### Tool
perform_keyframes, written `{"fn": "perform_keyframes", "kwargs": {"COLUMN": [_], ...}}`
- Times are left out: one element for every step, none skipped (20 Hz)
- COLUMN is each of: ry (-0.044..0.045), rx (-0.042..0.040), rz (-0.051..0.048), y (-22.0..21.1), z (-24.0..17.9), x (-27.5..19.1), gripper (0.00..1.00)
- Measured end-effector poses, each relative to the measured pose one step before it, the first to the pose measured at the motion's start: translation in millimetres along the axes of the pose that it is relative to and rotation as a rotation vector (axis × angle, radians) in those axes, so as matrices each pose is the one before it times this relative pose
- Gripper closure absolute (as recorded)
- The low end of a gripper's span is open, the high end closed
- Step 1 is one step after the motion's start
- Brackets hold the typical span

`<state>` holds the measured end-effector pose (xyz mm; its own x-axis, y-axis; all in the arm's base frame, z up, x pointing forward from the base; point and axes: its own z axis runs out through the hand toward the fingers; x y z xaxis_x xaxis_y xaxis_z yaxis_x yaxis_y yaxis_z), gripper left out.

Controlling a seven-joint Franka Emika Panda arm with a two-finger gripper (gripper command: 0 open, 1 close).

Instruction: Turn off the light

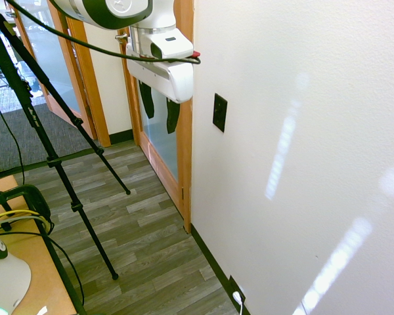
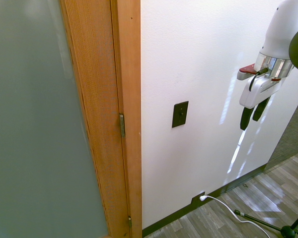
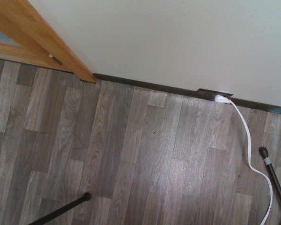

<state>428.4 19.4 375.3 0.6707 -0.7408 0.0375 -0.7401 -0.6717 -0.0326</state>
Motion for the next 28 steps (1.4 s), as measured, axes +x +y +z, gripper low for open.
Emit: {"fn": "perform_keyframes", "kwargs": {"ry": [-0.00048, 0.00072, 0.00728, 0.01312, 0.02334, 0.03798, 0.03803, 0.0343, 0.03463, 0.02889, 0.02505, 0.02001, 0.01562, 0.0097, 0.00865, 0.00652, 0.0063, 0.01171, 0.01271, 0.01407, 0.01244, 0.0092, 0.00577, 0.00427, 0.0031, 0.00277, 0.00437, 0.00571], "rx": [-0.00044, 0.00047, 0.00654, 0.00958, 0.00971, 0.00831, 0.00839, 0.01182, 0.00949, 0.01356, 0.01559, 0.0144, 0.02161, 0.0289, 0.03037, 0.02117, 0.01823, 0.01497, 0.01209, 0.01181, 0.00824, 0.00461, 0.00487, 0.00319, 0.00362, 0.0043, 0.00485, 0.00624], "rz": [0.0, 0.00148, 0.00203, 0.00021, 0.00175, 0.00851, 0.00963, 0.00894, 0.01666, 0.01977, 0.02235, 0.02309, 0.02303, 0.01876, 0.01549, 0.01502, 0.01137, 0.01263, 0.00874, 0.00986, 0.01169, 0.00679, 0.00394, 0.00193, 0.00104, 0.00121, 0.00393, 0.00386], "y": [-0.1, -0.26, -2.03, -4.69, -7.01, -9.62, -10.89, -11.11, -10.55, -10.44, -10.91, -9.66, -8.97, -9.26, -8.83, -6.67, -6.26, -4.61, -3.82, -3.21, -2.79, -3.17, -3.31, -2.37, -2.31, -1.64, -1.38, -1.88], "z": [0.54, 0.37, 0.28, 0.45, 1.34, 2.67, 4.71, 6.23, 7.58, 7.83, 8.3, 8.17, 7.98, 8.27, 7.55, 8.4, 7.94, 6.78, 5.64, 4.32, 2.84, 2.71, 2.06, 2.32, 2.08, 1.77, 1.12, 0.64], "x": [0.08, 0.05, -0.45, -1.97, -3.39, -5.28, -7.29, -7.87, -6.35, -3.86, -0.52, 2.93, 4.6, 5.56, 6.17, 5.5, 5.64, 5.72, 5.3, 5.02, 4.07, 2.66, 0.76, -1.22, -1.81, -1.59, -0.11, 1.01], "gripper": [0.0, 0.0, 0.0, 0.0, 0.0, 0.0, 0.0, 0.0, 0.0, 0.0, 0.0, 0.0, 0.0, 0.0, 0.0, 0.0, 0.0, 0.0, 0.0, 0.0, 1.0, 1.0, 1.0, 1.0, 1.0, 1.0, 1.0, 1.0]}}
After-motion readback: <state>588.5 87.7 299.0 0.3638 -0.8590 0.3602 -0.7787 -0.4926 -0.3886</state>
